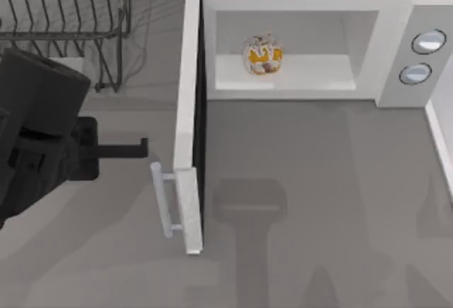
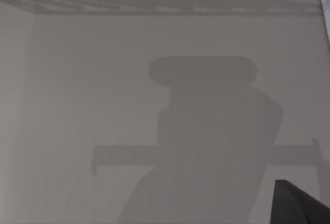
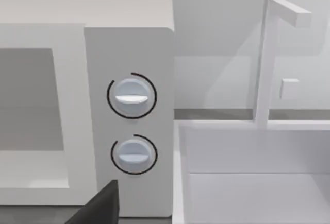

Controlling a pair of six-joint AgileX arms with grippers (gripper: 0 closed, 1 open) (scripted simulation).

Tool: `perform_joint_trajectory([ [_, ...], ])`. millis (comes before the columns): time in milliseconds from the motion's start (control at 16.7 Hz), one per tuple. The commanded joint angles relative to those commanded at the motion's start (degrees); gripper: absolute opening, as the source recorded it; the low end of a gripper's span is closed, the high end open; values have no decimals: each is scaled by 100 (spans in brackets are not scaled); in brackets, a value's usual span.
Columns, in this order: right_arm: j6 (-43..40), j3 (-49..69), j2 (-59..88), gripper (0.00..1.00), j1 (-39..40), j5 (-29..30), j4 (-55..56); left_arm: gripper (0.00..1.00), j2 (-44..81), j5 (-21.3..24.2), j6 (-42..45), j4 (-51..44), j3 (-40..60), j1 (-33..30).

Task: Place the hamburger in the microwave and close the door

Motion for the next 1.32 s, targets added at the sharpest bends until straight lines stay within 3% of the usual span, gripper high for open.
perform_joint_trajectory([
  [600, 0, 0, 0, 100, 0, 0, 0, 0, 786, 15, 39, 2510, -1699, 2],
  [1020, 0, 0, 0, 100, 0, 0, 0, 0, 798, -34, -58, 2498, -1531, -203],
  [1320, 0, 0, 0, 100, 0, 0, 0, 0, 1888, -678, -976, 2230, -668, -1263],
])
